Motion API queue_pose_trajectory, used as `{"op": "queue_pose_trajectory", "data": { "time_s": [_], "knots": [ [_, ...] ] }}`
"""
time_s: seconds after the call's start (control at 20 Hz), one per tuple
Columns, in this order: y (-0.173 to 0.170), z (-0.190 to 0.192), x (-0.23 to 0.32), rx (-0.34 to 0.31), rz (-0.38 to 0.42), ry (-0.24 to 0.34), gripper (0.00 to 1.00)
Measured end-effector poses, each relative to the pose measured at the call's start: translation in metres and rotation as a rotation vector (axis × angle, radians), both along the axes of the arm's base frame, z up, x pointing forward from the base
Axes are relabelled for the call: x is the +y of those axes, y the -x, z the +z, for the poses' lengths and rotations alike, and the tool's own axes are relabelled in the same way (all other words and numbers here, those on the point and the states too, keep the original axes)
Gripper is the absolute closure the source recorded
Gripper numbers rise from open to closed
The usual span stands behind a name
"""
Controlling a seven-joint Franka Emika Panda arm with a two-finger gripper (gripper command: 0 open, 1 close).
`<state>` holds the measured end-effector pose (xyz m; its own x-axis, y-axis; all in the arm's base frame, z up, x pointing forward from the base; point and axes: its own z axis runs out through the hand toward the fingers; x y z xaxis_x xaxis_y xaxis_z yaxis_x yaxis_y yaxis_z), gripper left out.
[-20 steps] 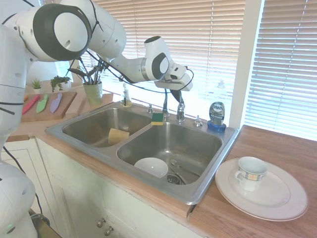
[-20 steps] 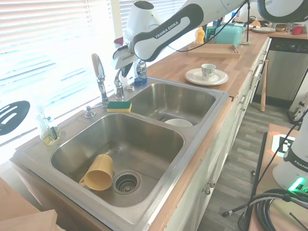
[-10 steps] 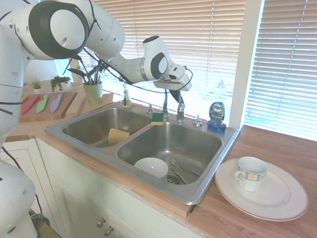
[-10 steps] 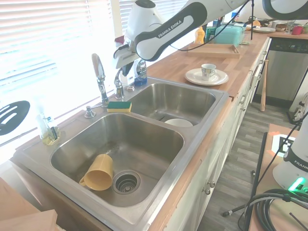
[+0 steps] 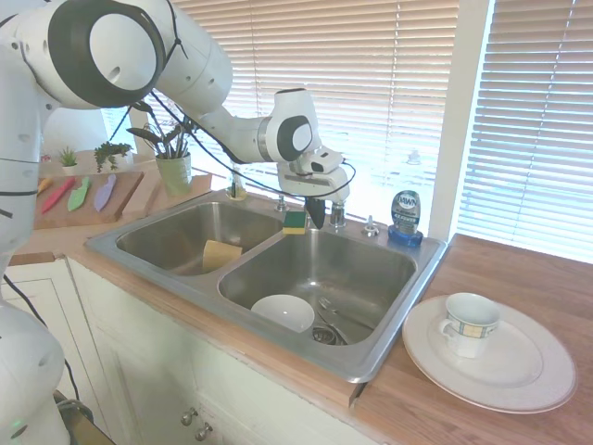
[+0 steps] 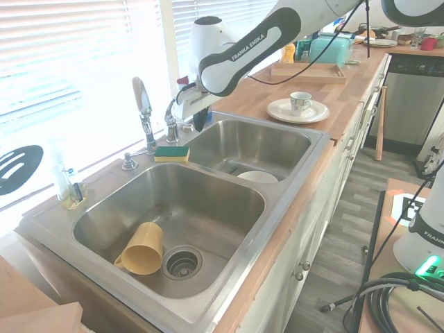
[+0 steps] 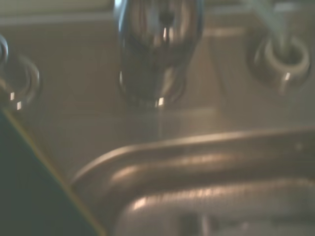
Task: Turn on the faucet
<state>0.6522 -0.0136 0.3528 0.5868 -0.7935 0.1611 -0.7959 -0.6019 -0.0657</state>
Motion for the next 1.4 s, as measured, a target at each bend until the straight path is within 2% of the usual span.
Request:
{"op": "queue_pose_trajectory", "data": {
  "time_s": [0.15, 0.3, 0.6, 1.0, 1.05, 1.2, 1.4],
  "knots": [
    [0.021, 0.006, -0.002, 0.108, -0.009, -0.018, 1.0],
    [0.043, 0.016, -0.003, 0.16, -0.017, -0.021, 1.0],
    [0.091, 0.028, 0.004, 0.189, -0.007, -0.038, 1.0],
    [0.211, 0.034, 0.021, 0.202, 0.011, -0.049, 1.0],
    [0.224, 0.032, 0.02, 0.203, 0.009, -0.048, 0.0],
    [0.253, 0.026, 0.017, 0.205, 0.0, -0.045, 0.0],
    [0.266, 0.024, 0.014, 0.199, -0.013, -0.05, 0.0]
  ]
}}
